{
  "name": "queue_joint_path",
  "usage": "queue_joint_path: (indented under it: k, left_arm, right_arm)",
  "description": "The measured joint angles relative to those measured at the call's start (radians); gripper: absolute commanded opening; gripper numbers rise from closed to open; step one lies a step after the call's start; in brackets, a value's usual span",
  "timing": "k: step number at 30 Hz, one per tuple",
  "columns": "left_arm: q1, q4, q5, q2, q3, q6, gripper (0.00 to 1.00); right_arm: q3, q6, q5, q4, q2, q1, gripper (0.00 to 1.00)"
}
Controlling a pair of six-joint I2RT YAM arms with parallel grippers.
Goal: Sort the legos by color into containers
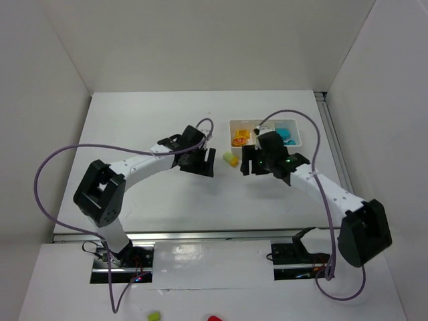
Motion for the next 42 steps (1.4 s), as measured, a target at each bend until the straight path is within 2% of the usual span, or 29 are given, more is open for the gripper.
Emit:
queue_joint_path:
  k: [5,14,17,21,22,29,32,36,38,42]
  left_arm:
    - [0.071,-0.013,-0.066,-0.111,-0.015,-0.029,0.84]
    - [0.153,-0.049,-0.124,-0.2,0.032,-0.024,0.84]
    - [0.156,-0.067,-0.12,-0.2,0.032,-0.024,0.83]
    - [0.158,-0.074,-0.102,-0.199,0.032,-0.024,0.82]
    - [0.158,-0.075,-0.098,-0.199,0.032,-0.024,0.82]
    - [0.158,-0.076,-0.075,-0.172,0.032,-0.024,0.8]
    - [0.158,-0.076,-0.07,-0.156,0.033,-0.022,0.8]
    - [0.158,-0.078,-0.057,-0.141,0.042,-0.021,0.8]
    - [0.16,-0.076,-0.054,-0.137,0.044,-0.02,0.8]
    - [0.165,-0.077,-0.05,-0.136,0.044,-0.018,0.8]
  right_arm:
    - [0.01,-0.071,0.016,0.097,0.219,0.121,0.8]
    - [0.147,-0.187,0.04,0.249,0.533,0.079,0.82]
    - [0.166,-0.201,0.05,0.306,0.57,0.08,0.78]
    - [0.175,-0.218,0.05,0.344,0.6,0.08,0.63]
    - [0.175,-0.221,0.044,0.351,0.605,0.08,0.57]
    - [0.175,-0.246,-0.001,0.389,0.611,0.098,0.46]
    - [0.175,-0.253,-0.006,0.388,0.611,0.13,0.46]
    - [0.175,-0.259,-0.012,0.386,0.611,0.161,0.62]
    - [0.175,-0.263,-0.015,0.384,0.611,0.166,0.8]
    - [0.192,-0.29,-0.013,0.367,0.614,0.173,0.83]
